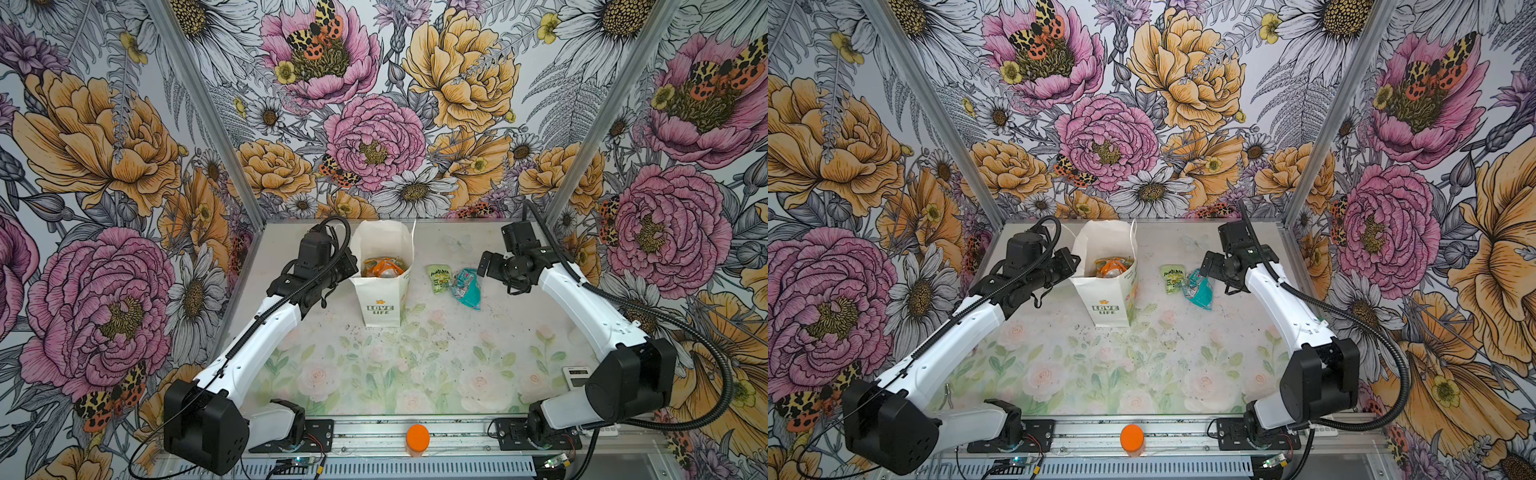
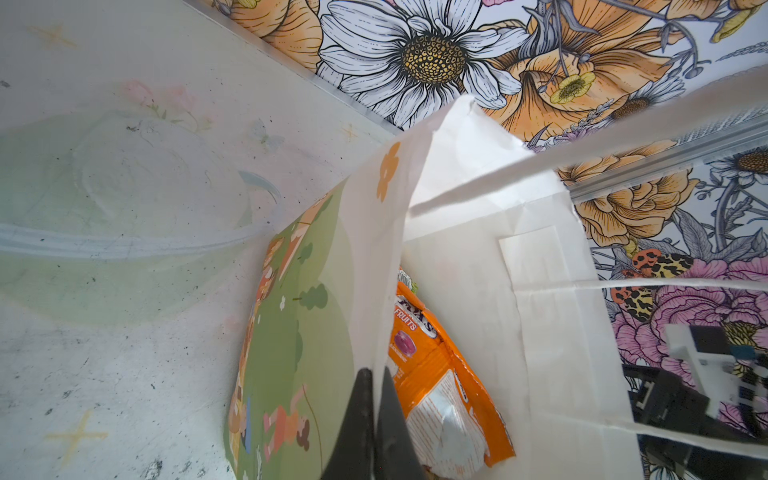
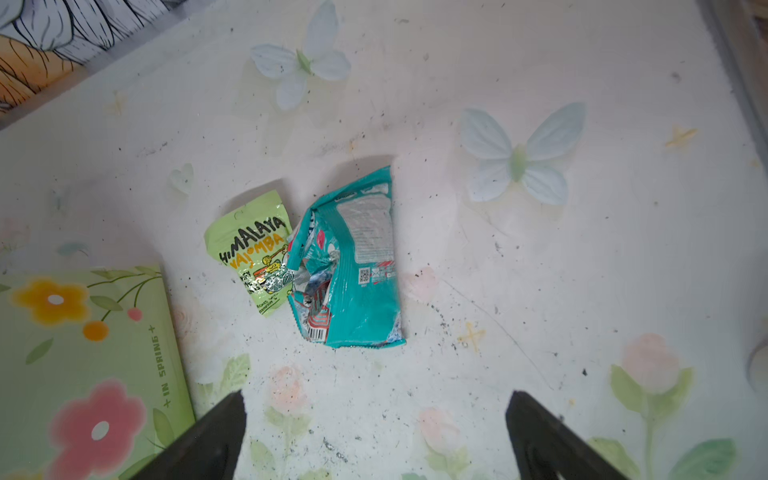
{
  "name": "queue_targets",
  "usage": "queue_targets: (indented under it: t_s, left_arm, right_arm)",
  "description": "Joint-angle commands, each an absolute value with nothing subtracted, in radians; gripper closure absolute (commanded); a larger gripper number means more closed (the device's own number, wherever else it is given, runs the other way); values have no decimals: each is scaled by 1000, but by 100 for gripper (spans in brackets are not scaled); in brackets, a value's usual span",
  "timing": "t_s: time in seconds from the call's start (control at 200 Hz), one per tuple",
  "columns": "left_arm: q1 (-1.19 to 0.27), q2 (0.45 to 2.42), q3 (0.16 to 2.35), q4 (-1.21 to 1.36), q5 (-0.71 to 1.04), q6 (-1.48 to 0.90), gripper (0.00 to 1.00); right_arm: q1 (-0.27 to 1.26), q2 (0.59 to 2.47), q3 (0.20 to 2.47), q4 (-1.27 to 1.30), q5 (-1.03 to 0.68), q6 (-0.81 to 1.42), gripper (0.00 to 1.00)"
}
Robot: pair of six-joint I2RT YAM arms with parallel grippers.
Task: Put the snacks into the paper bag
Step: 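Lower the right gripper and close it on the teal packet's edge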
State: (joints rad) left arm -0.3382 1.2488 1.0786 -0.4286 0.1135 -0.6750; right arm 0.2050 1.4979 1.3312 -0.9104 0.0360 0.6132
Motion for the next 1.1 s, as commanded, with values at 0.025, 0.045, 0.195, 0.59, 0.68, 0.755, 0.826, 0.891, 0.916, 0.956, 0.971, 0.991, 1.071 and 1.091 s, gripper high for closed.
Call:
queue_targets:
  t_s: [0.025, 0.045, 0.195, 0.59, 0.68, 0.755, 0.826, 0.891, 0.916, 0.956, 0.971, 0.991, 1.071, 1.091]
  left_arm:
    - [-339, 1229, 1078, -410, 110, -672, 100]
    - [-339, 1228, 1077, -411, 110, -672, 100]
    - [-336, 1225, 1074, -411, 111, -672, 100]
    - [-332, 1223, 1071, -410, 112, -673, 100]
    - [-331, 1220, 1071, -410, 113, -674, 100]
    - [-331, 1219, 1071, -411, 111, -674, 100]
    - [-330, 1218, 1069, -412, 110, -673, 100]
    - [-330, 1219, 1070, -412, 110, -673, 100]
    - [-329, 1220, 1071, -411, 112, -674, 100]
    - [-330, 1221, 1071, -411, 112, -674, 100]
    - [-331, 1221, 1070, -410, 112, -673, 100]
    - [-330, 1221, 1071, -410, 112, -673, 100]
    - [-329, 1222, 1071, -411, 112, -673, 100]
    - [-330, 1223, 1071, -410, 112, -673, 100]
  right_arm:
    - [200, 1565, 1334, -836, -49, 602, 0]
    - [199, 1574, 1333, -829, -55, 598, 0]
    - [198, 1642, 1340, -784, -69, 580, 0]
    - [197, 1833, 1392, -725, -127, 542, 4]
    - [196, 1862, 1396, -710, -135, 541, 5]
    - [196, 1880, 1396, -697, -144, 541, 6]
    - [196, 1895, 1396, -689, -146, 540, 7]
    - [196, 1909, 1395, -684, -144, 538, 7]
    - [195, 1913, 1394, -683, -143, 538, 8]
    - [196, 1920, 1395, -680, -142, 537, 8]
    - [197, 1924, 1394, -680, -141, 537, 8]
    - [197, 1926, 1394, -678, -141, 537, 8]
    - [198, 1939, 1395, -674, -140, 533, 9]
    - [197, 1942, 1396, -672, -139, 533, 9]
